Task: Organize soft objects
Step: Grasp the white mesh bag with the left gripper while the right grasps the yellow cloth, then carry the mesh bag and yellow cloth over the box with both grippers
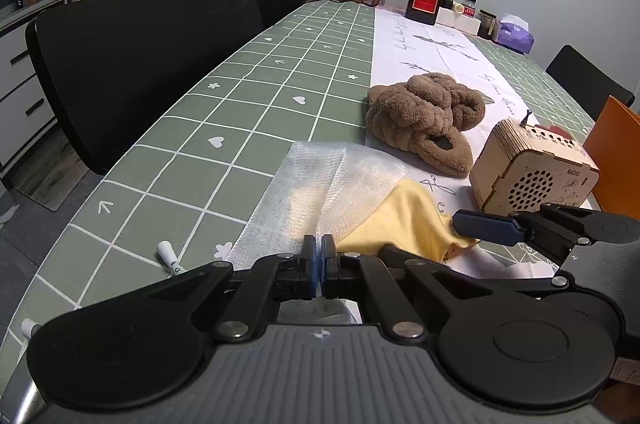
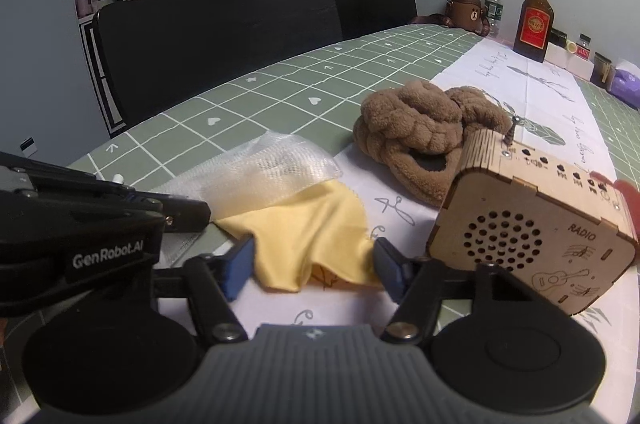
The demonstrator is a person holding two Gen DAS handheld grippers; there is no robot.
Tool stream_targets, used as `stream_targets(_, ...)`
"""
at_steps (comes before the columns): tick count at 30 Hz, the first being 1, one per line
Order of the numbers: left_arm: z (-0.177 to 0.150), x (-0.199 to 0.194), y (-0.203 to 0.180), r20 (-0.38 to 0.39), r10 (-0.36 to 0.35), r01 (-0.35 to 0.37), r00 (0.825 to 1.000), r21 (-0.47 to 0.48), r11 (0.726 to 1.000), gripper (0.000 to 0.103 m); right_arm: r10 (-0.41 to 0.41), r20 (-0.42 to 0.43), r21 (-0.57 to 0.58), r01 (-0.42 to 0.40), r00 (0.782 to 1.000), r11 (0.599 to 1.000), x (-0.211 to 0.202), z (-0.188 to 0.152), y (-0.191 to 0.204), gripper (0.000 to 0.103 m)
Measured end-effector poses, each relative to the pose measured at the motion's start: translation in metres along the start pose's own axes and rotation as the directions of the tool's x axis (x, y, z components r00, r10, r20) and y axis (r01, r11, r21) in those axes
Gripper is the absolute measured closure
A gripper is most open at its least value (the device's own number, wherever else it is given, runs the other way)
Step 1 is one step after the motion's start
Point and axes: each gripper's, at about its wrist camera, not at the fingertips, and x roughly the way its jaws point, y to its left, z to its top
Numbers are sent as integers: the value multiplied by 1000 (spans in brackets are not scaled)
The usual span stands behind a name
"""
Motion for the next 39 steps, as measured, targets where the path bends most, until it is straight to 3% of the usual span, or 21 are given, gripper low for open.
stream_targets(4, -1, 0, -1, -5, -5, 5, 1000, -1, 1000, 101, -23, 7, -2, 23, 1000, 1000, -2, 0, -6, 87)
stream_targets(7, -2, -1, -3, -5, -10, 10, 1000, -3, 1000, 101, -25, 4, -6, 25, 1000, 1000, -3, 2, -9, 101)
stream_targets(11, -1, -7, -5, 13, -9, 9, 1000, -2, 1000, 101, 3, 11, 27, -3, 1000, 1000, -13, 1, -12, 101)
stream_targets(22, -6, -45, -23, 86, -46, 44, 995, 32, 999, 102, -50, 80, 105, 41, 996, 994, -83, -17, -18, 101)
stream_targets(32, -9, -88, -49, 182, -80, 61, 980, 106, 992, 102, -139, 151, 165, 114, 979, 980, -152, -36, -27, 101)
stream_targets(39, -6, -118, -75, 249, -130, 89, 960, 167, 982, 102, -192, 225, 180, 153, 955, 972, -200, -41, -33, 101)
